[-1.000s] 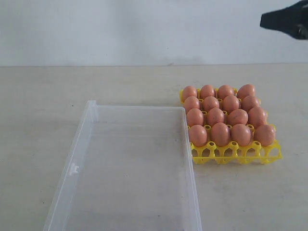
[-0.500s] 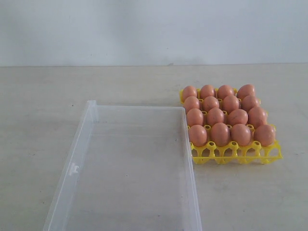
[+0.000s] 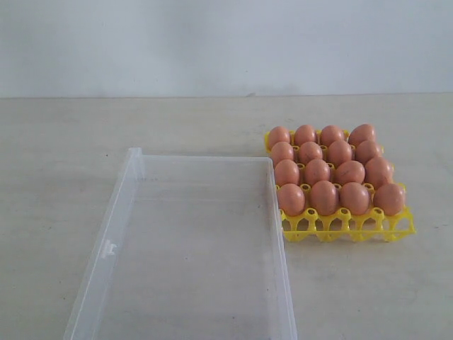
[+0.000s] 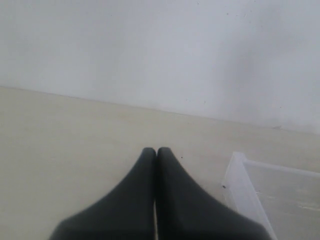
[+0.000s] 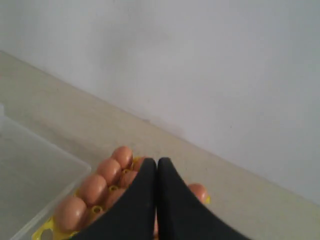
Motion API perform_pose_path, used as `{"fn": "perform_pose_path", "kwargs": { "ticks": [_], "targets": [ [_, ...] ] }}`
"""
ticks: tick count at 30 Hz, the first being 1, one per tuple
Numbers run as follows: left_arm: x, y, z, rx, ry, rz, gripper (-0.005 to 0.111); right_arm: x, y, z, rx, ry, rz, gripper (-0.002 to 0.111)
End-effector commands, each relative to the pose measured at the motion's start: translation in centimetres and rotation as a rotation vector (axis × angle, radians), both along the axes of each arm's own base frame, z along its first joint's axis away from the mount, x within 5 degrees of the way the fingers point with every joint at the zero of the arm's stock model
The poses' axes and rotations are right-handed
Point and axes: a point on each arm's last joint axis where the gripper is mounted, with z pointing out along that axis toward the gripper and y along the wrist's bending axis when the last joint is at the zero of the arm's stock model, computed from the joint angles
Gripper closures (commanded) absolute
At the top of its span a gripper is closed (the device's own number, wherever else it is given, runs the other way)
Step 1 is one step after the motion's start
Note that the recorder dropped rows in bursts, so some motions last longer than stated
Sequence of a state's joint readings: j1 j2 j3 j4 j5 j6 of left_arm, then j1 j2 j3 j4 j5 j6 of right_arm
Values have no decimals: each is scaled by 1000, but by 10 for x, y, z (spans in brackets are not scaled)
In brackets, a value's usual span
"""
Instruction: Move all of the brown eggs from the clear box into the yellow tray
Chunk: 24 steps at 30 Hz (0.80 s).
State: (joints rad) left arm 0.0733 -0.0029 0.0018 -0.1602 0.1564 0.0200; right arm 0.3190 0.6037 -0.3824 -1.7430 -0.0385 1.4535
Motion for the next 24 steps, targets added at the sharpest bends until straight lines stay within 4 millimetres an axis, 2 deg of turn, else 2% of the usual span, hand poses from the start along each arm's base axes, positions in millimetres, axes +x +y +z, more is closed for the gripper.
{"fn": "perform_pose_path", "kwargs": {
  "ticks": [1,5,8,12,15,16,17,19,20,21,24],
  "targets": [
    [0,0,3,-4,-33,4,111,-4,-5,-26,13,71,-46,109],
    [0,0,-1,-6,12,-3,111,-21,-18,-40,39,37,-112,109],
    [0,0,2,-5,-16,2,111,-47,-39,-57,139,-95,-266,109],
    [0,0,-1,-7,18,-4,111,-60,-54,-56,263,-203,-379,109],
    [0,0,2,-4,-17,2,111,-66,-56,-52,323,-246,-386,109],
    [0,0,1,-5,-9,1,111,-66,-56,-57,397,-183,-389,109],
    [0,0,1,-5,-2,-1,111,-65,-55,-60,397,-146,-386,109],
    [0,0,-1,-7,20,-4,111,-66,-50,-76,445,51,-373,109],
    [0,0,-1,-6,17,-4,111,-68,-45,-87,380,177,-336,109],
    [0,0,-1,-6,13,-3,111,-69,-42,-92,321,224,-308,109],
    [0,0,-1,-6,13,-3,111,-68,-39,-102,227,207,-263,109]
  ]
}}
